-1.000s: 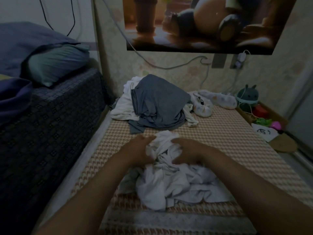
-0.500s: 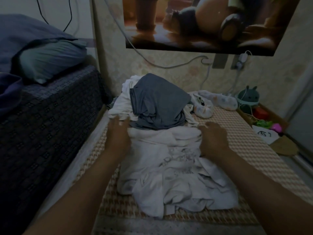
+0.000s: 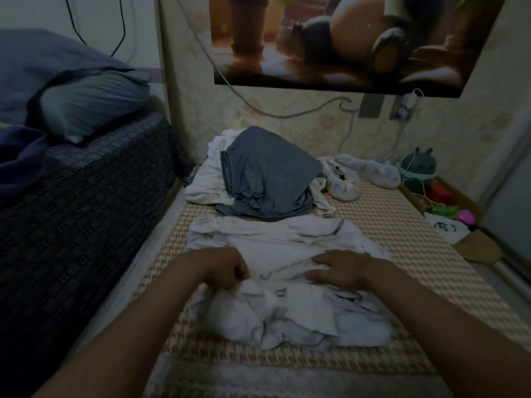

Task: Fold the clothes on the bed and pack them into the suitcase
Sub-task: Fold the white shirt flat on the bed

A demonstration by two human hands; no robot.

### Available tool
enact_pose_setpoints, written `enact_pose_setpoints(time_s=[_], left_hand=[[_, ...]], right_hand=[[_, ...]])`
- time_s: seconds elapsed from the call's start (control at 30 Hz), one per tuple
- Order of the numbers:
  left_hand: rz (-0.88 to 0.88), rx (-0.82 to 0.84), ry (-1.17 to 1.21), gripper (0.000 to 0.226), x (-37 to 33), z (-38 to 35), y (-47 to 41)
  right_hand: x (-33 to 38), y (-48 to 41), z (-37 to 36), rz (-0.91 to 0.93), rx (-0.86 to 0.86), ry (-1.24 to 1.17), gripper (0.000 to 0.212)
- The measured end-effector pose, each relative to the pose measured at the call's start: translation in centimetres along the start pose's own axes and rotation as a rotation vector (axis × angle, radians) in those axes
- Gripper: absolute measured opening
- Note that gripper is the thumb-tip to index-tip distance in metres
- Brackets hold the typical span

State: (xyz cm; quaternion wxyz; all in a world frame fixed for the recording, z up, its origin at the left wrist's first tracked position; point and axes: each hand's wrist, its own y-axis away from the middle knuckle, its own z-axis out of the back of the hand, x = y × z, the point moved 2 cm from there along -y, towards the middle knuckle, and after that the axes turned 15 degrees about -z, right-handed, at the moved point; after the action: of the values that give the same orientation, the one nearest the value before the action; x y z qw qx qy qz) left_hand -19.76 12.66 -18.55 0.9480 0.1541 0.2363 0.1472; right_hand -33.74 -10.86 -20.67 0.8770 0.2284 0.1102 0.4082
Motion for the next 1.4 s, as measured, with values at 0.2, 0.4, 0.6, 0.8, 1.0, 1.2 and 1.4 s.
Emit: enact_pose_setpoints(time_s=[0.2,0.4,0.6,0.8,1.0,1.2,1.4], left_hand=[[0.308,0.33,0.241,0.012,-1.3,0.3,1.0],[0.021,-0.407,-0.113,0.037,0.0,1.9,-5.4],[0.02,-0.311,-0.141,0.057,2.2,1.1,-12.0],[0.092,-0.839,-0.077,0.025,3.9,4.8,-13.8],[0.244,-1.202,0.129,0.009,5.1,7.8,-12.9],[0.261,-0.989,0.495,0.077,6.7,5.6,-13.1],[0.05,-0.675,0.009,0.026,-1.2,5.0,-14.2]], right_hand=[[0.7,1.6,2.9,0.132,-0.113,-0.2,0.034],[-0.1,-2.8,3.8,0.038,-0.325,0.16,0.063],[-0.4,-7.4,4.5,-0.014,-0.486,0.199,0.025],[-2.8,-9.1,6.1,-0.013,-0.109,-0.027,0.039],[-3.2,-9.8,8.3,0.062,-0.675,-0.882,0.009],[-2.1,-9.4,7.3,0.296,-0.239,-1.155,0.069],[-6.3,-6.1,4.7,-0.134,-0.107,-0.45,0.048]])
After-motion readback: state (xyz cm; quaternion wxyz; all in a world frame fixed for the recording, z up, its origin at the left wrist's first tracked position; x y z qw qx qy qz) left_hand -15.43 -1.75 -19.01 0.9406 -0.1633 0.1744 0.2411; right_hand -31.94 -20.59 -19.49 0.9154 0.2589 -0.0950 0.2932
